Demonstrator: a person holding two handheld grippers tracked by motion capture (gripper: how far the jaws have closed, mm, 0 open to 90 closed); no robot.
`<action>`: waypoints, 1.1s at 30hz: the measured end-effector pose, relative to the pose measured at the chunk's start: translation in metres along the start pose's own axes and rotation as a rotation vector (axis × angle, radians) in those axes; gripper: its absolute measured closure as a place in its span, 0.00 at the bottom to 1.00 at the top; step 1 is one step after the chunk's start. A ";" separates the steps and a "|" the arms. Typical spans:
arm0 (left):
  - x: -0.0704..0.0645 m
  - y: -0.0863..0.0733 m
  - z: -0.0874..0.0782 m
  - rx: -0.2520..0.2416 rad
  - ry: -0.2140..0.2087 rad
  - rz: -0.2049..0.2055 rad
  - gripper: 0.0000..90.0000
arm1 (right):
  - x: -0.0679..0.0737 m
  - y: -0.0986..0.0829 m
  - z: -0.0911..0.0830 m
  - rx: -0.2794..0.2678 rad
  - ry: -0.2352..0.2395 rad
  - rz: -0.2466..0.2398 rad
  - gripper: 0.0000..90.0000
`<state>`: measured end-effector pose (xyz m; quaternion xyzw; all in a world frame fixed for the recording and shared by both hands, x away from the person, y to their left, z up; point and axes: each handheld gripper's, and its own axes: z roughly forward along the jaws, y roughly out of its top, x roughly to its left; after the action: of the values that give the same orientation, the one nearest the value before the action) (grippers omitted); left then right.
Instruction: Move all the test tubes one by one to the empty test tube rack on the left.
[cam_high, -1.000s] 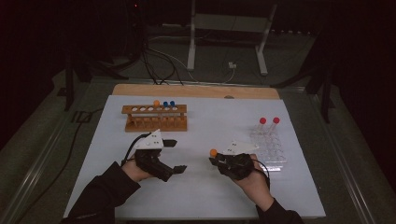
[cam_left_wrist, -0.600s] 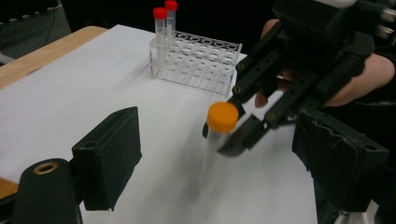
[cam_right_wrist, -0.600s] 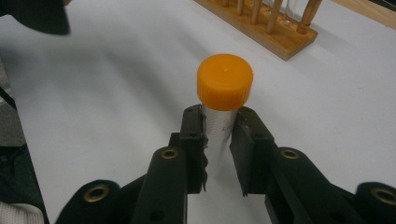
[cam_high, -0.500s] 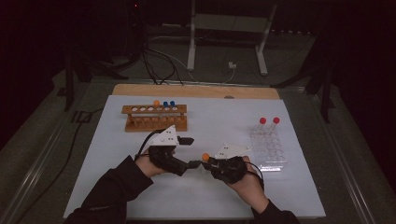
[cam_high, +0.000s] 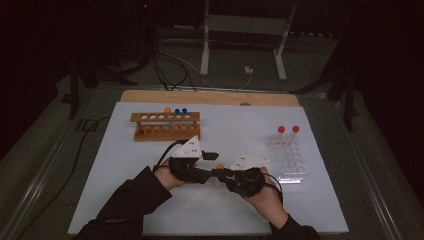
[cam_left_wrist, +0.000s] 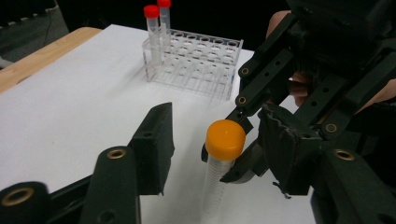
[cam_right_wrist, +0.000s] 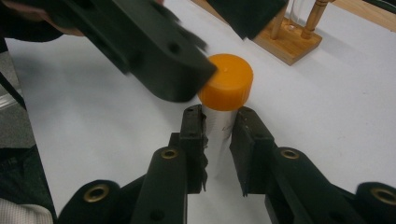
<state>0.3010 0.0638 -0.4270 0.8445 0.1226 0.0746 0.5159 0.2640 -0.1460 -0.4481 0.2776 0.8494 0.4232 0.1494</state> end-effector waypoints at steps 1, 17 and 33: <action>0.000 0.000 0.001 0.001 -0.006 -0.001 0.56 | 0.000 0.000 0.000 -0.001 0.000 0.000 0.84; 0.000 0.000 0.009 0.037 -0.025 0.037 0.79 | -0.001 0.000 -0.001 -0.006 -0.005 0.004 0.84; 0.009 0.005 -0.011 0.047 0.036 0.033 0.80 | -0.005 -0.001 -0.006 -0.061 -0.016 0.032 0.41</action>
<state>0.3079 0.0733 -0.4172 0.8568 0.1194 0.0953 0.4924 0.2642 -0.1535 -0.4452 0.2900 0.8304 0.4489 0.1575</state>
